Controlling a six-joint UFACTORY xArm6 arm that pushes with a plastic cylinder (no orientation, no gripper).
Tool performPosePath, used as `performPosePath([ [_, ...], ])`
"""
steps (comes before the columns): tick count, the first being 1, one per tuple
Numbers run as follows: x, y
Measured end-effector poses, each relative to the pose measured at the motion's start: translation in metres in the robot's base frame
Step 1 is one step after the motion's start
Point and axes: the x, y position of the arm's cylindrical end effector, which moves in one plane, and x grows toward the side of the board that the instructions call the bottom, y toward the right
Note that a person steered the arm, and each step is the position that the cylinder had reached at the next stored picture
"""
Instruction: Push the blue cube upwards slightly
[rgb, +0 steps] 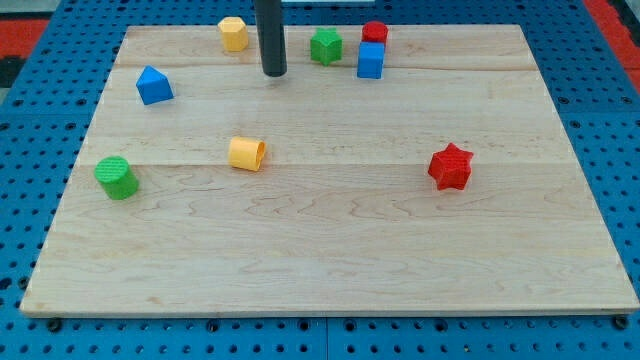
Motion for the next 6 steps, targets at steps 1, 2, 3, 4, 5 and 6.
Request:
performPosePath([
  [1, 0.091, 0.073],
  [2, 0.181, 0.14],
  [3, 0.199, 0.138],
  [4, 0.13, 0.161],
  [5, 0.009, 0.179],
  [6, 0.099, 0.141],
])
